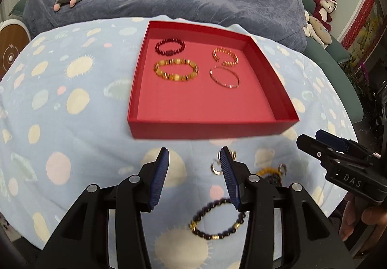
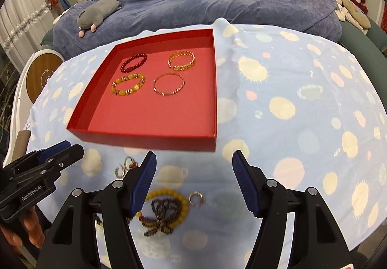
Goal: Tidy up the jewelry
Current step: 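Withdraw and grasp the dark wooden bead bracelet with the left gripper, then grasp the dark garnet bead strand with the right gripper while the left lifts its bracelet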
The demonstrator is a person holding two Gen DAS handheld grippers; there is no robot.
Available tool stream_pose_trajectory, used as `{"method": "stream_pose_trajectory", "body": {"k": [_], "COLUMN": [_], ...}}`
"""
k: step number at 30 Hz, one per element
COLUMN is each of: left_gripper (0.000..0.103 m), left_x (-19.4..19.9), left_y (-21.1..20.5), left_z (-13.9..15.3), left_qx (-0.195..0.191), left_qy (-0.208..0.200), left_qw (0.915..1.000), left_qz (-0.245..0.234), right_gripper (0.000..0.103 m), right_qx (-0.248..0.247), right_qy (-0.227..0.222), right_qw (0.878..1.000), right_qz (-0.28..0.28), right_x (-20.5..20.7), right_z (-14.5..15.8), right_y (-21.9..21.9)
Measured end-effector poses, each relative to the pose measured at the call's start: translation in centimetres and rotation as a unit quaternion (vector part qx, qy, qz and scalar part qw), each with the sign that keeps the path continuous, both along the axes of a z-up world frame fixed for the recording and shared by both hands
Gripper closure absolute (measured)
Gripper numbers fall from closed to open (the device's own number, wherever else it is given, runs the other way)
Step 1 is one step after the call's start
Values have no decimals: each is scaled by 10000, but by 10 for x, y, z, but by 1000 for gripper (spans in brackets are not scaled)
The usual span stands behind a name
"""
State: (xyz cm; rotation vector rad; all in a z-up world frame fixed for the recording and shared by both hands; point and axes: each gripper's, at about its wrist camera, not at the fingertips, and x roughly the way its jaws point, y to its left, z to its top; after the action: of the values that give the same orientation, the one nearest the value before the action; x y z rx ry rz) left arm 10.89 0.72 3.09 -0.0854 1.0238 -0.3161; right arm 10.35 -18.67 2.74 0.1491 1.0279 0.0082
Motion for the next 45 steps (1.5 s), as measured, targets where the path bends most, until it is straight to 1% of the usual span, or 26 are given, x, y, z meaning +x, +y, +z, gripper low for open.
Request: {"method": "stream_pose_trajectory", "body": {"k": [3, 6, 11, 12, 13, 14, 15, 16, 17, 19, 25, 29, 32, 35, 42, 44, 45], "left_gripper": [61, 61, 62, 63, 64, 66, 74, 88, 94, 95, 95, 95, 95, 95, 95, 95, 95], "left_x": [-22, -37, -47, -49, -51, -52, -52, -53, -52, -53, -60, -63, -63, -63, -64, -63, -63], "left_y": [-2, -9, -18, -19, -21, -22, -23, -24, -23, -22, -18, -14, -8, -3, -3, -2, -1], "left_z": [-13, -24, -44, -44, -45, -44, -44, -44, -45, -45, -45, -46, -46, -46, -47, -48, -48], "left_qx": [38, 191, 363, 402, 448, 492, 484, 443, 401, 307, 207, 300, 290, 194, 141, 118, 105], "left_qy": [135, 196, 320, 210, 188, 151, 147, 153, 184, 195, 160, 52, 24, 35, 35, 43, 48], "left_qw": [9999, 9995, 9985, 9986, 9984, 9982, 9982, 9983, 9985, 9987, 9991, 9993, 9995, 9998, 9999, 9999, 9999], "left_qz": [-31, -142, -270, -256, -289, -299, -318, -335, -337, -352, -326, -216, -100, -55, -38, -31, -27], "right_gripper": [40, 40, 40, 40, 40, 40, 40, 40, 40, 40, 40, 40, 45, 48, 59, 68, 71], "right_qx": [-88, -121, -42, -42, -48, -54, -50, -46, -41, -31, 72, 168, 221, 290, 204, 199, 224], "right_qy": [96, 197, 340, 348, 357, 363, 366, 372, 380, 395, 392, 397, 395, 393, 460, 483, 481], "right_qw": [9999, 9997, 9994, 9993, 9993, 9993, 9993, 9993, 9992, 9992, 9992, 9991, 9989, 9987, 9987, 9986, 9985], "right_qz": [3, -6, -82, -84, -82, -76, -70, -68, -63, -49, -15, 46, 130, 158, 105, 107, 107], "right_x": [-22, -40, -63, -66, -68, -70, -71, -72, -73, -74, -73, -69, -66, -62, -53, -52, -52], "right_z": [-9, -18, -30, -31, -32, -33, -33, -34, -35, -36, -37, -38, -39, -40, -49, -51, -51], "right_y": [0, 1, 2, 2, 3, 4, 4, 5, 6, 7, 14, 22, 31, 39, 48, 47, 46]}}
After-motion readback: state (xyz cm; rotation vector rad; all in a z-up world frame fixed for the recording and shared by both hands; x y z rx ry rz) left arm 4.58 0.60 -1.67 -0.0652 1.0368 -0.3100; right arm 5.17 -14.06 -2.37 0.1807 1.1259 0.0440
